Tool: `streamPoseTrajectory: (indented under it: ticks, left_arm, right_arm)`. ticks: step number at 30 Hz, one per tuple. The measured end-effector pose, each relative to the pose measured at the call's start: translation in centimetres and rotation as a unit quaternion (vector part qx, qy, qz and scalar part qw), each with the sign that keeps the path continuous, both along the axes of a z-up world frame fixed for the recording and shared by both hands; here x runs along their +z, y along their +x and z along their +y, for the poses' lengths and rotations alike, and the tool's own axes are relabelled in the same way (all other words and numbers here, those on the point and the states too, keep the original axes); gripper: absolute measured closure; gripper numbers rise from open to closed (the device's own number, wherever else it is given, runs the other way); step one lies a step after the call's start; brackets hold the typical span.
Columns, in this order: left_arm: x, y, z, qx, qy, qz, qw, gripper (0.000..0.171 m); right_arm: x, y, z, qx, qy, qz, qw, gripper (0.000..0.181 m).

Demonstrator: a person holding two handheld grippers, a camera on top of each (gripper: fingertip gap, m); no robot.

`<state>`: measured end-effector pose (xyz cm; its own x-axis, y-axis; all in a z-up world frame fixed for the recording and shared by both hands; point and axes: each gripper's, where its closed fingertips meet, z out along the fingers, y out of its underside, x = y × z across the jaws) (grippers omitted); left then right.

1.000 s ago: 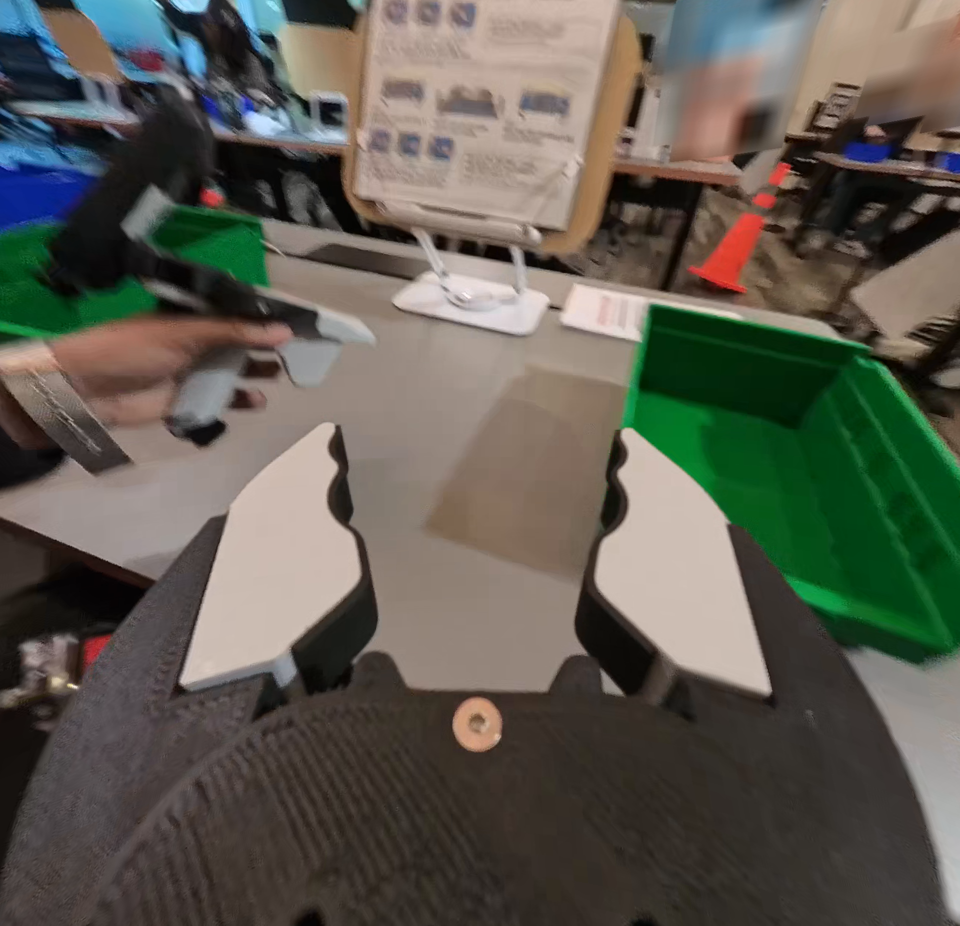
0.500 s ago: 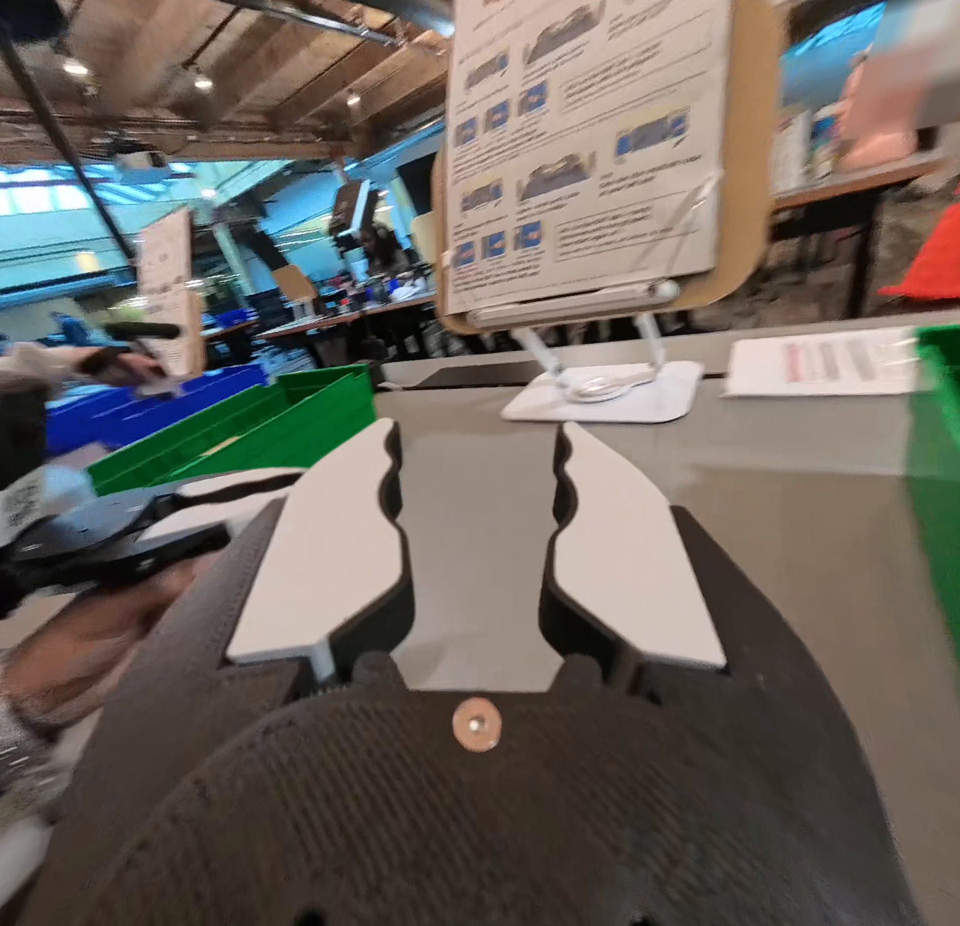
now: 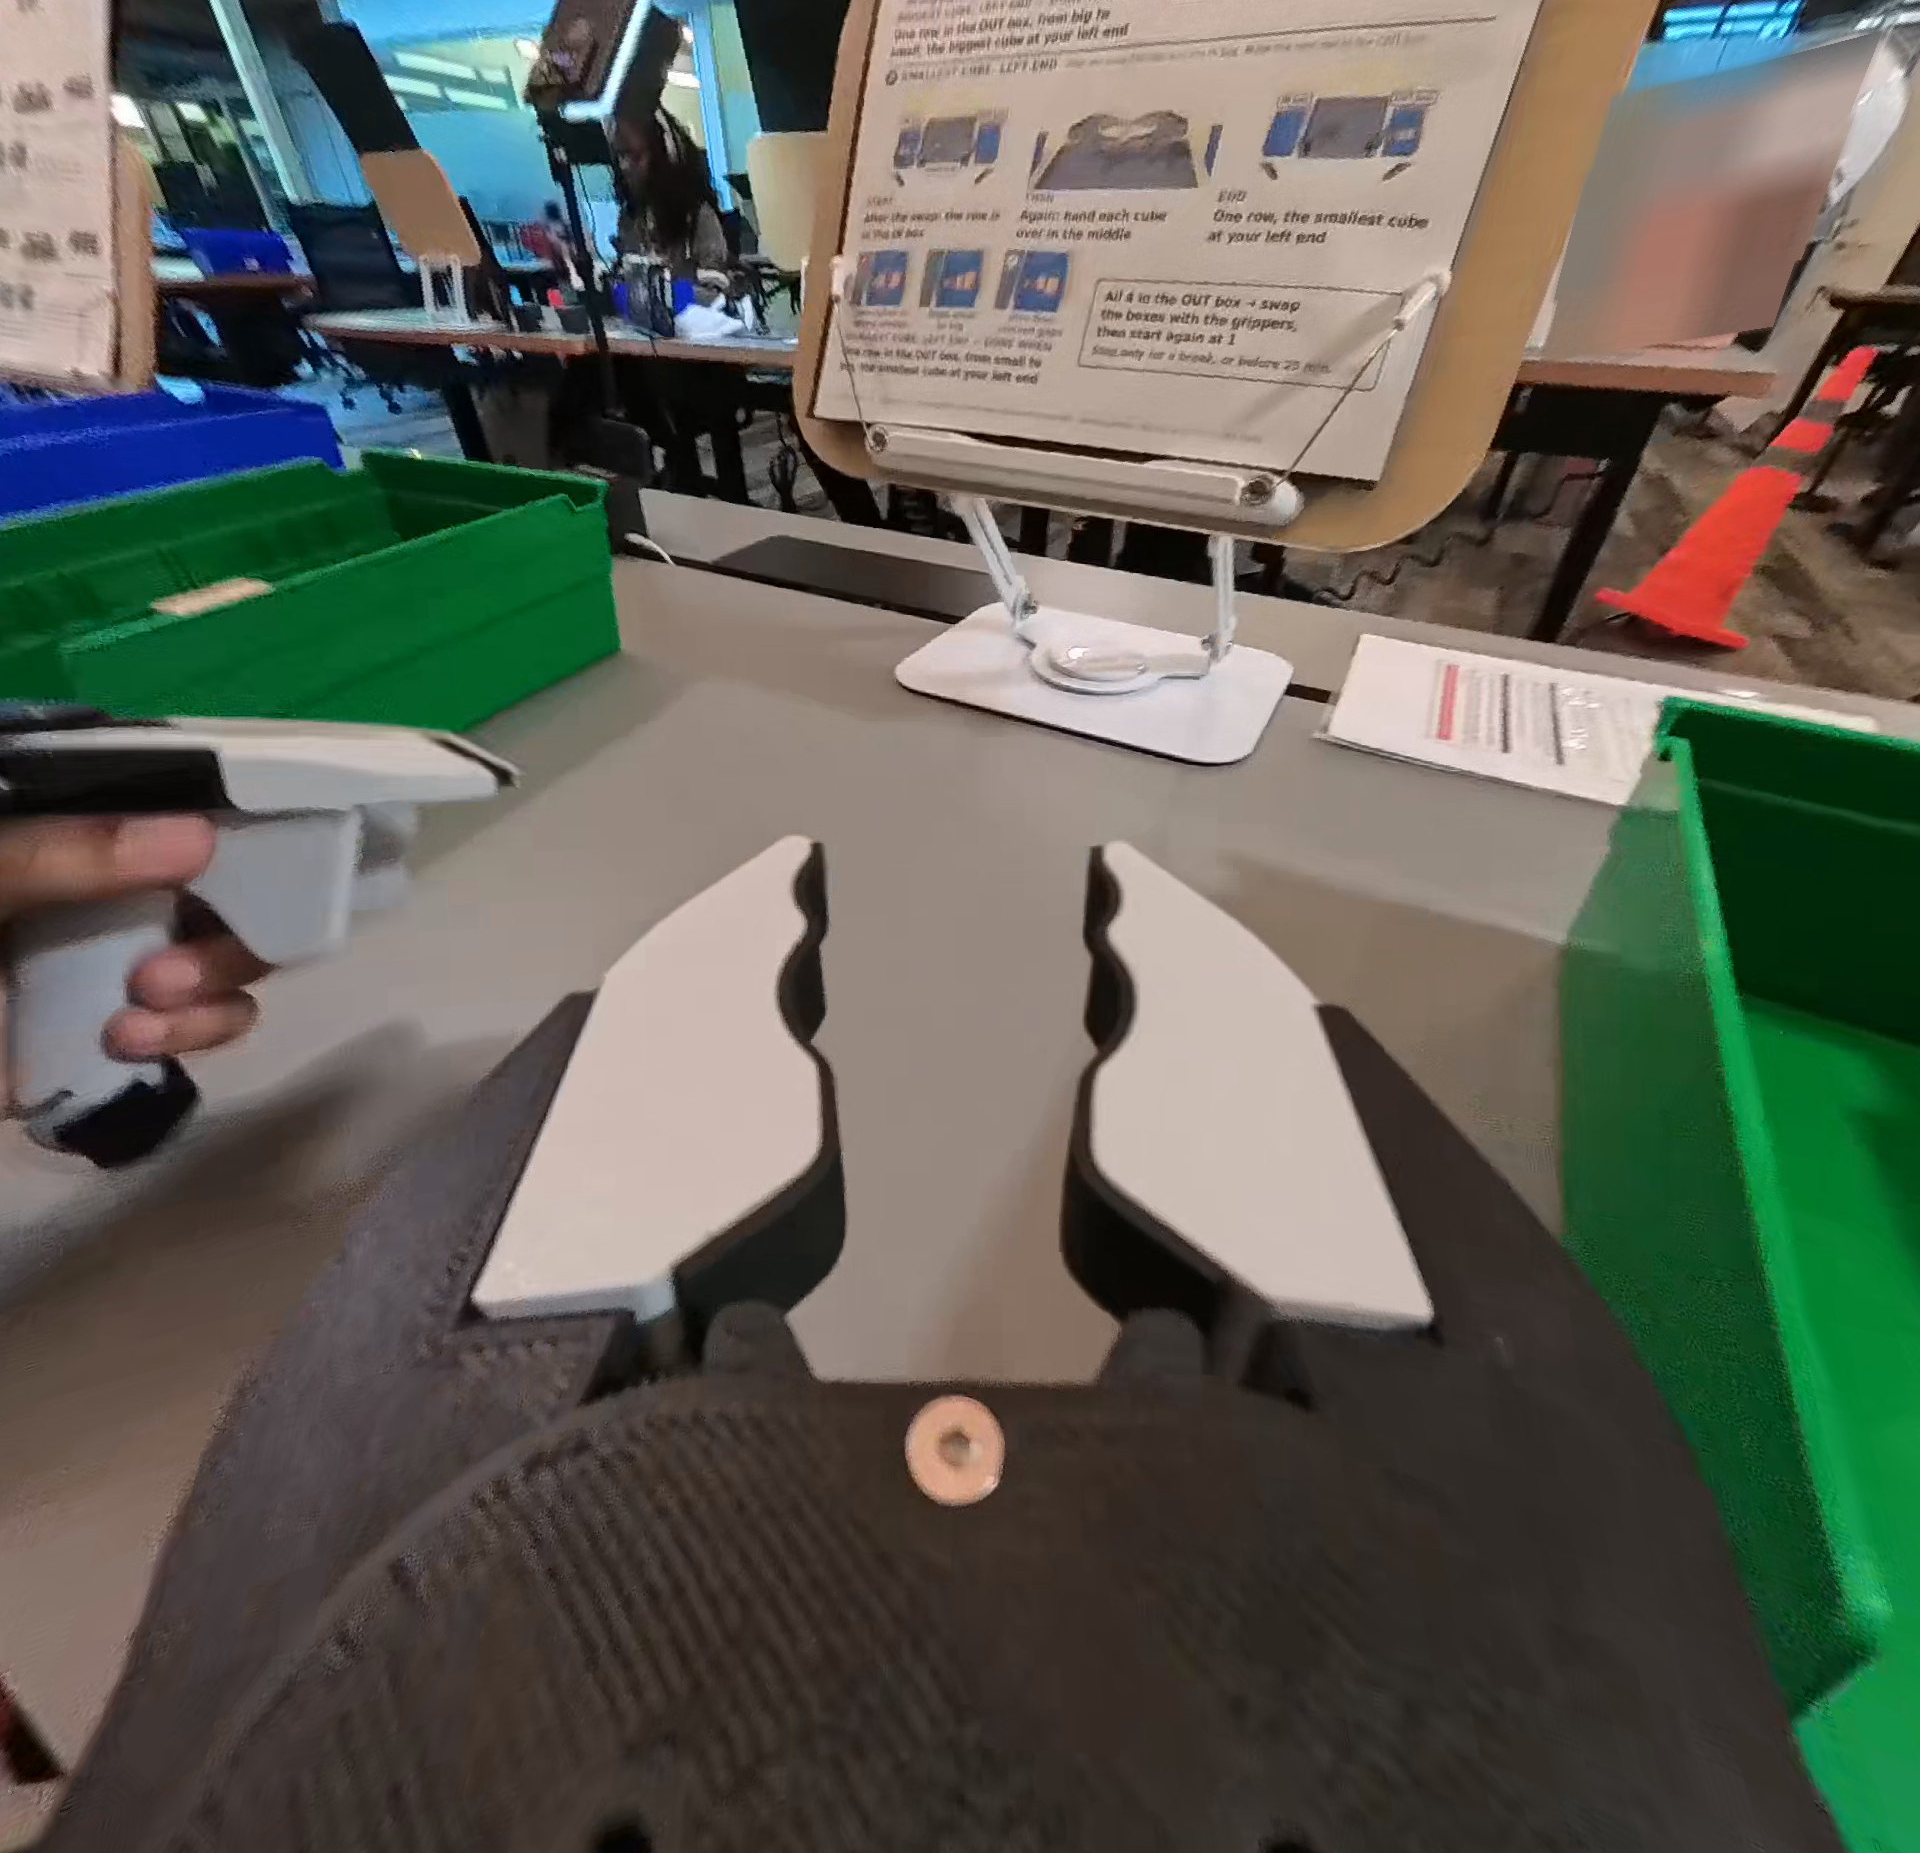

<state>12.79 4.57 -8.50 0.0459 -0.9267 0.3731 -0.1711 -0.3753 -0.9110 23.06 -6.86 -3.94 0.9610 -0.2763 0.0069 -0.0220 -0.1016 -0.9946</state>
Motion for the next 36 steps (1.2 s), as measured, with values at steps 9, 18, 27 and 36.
streamPoseTrajectory:
  ticks: [9, 18, 27, 36]
  left_arm:
    - [-0.7, 0.5, -2.6, -0.048, -0.015, 0.012, 0.999, 0.138]
    - [-0.7, 0.5, -2.5, -0.054, -0.048, 0.009, 0.997, 0.137]
    - [-0.8, 0.5, -3.1, -0.067, -0.052, 0.012, 0.996, 0.135]
    - [-0.7, 0.5, -4.0, -0.084, -0.042, 0.015, 0.995, 0.132]
  right_arm:
    - [1.7, 0.4, -1.1, -0.015, 0.012, -0.054, 0.998, 0.113]
    - [2.1, -0.7, -1.0, -0.107, 0.004, -0.237, 0.966, 0.121]
    - [-2.0, -0.6, 0.2, -0.038, -0.040, -0.008, 0.998, 0.124]
    - [0.5, -2.0, -0.3, 0.003, 0.039, 0.005, 0.999, 0.181]
